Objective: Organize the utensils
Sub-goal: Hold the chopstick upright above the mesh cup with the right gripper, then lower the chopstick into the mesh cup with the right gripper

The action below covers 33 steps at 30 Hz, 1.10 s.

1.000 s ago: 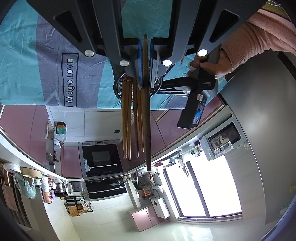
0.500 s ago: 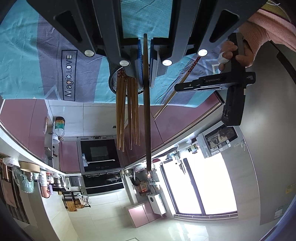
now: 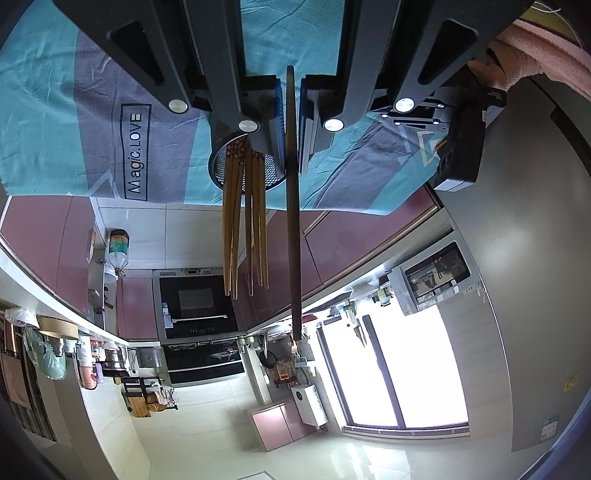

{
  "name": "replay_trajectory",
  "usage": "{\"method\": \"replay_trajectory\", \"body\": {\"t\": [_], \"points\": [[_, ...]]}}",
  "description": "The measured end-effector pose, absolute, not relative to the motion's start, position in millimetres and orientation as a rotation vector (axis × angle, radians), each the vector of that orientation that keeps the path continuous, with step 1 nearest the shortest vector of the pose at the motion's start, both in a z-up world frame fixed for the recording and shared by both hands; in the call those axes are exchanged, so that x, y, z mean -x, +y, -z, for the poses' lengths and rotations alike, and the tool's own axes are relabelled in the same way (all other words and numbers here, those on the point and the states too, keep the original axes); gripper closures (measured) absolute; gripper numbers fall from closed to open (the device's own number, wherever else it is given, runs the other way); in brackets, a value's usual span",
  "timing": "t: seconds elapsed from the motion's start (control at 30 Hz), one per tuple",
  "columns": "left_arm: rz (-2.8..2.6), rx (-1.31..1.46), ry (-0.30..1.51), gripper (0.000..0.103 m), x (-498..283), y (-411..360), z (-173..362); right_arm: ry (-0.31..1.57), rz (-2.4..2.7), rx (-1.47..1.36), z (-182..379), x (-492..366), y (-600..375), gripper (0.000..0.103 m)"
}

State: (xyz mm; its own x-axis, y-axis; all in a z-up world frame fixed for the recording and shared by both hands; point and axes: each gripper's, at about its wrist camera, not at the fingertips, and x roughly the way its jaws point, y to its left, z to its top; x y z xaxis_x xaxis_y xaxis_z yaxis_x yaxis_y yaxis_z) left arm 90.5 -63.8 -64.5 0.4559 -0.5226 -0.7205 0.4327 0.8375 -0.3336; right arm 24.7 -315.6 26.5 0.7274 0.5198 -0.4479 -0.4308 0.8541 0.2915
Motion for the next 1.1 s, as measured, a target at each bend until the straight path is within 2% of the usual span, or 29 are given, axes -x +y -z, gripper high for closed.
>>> {"method": "replay_trajectory", "body": {"t": [0.23,0.83,1.1], "points": [[0.587,0.132,0.915,0.096,-95,-60,62,0.540,-0.522,-0.172,-27,-24,-316,0.098],[0.674,0.213,0.532,0.096,-90,-41,-78,0.410,-0.487,-0.128,-78,-22,-323,0.098],[0.644,0.194,0.454,0.096,-115,-58,-108,0.374,-0.466,-0.119,-93,-42,-326,0.098]]}}
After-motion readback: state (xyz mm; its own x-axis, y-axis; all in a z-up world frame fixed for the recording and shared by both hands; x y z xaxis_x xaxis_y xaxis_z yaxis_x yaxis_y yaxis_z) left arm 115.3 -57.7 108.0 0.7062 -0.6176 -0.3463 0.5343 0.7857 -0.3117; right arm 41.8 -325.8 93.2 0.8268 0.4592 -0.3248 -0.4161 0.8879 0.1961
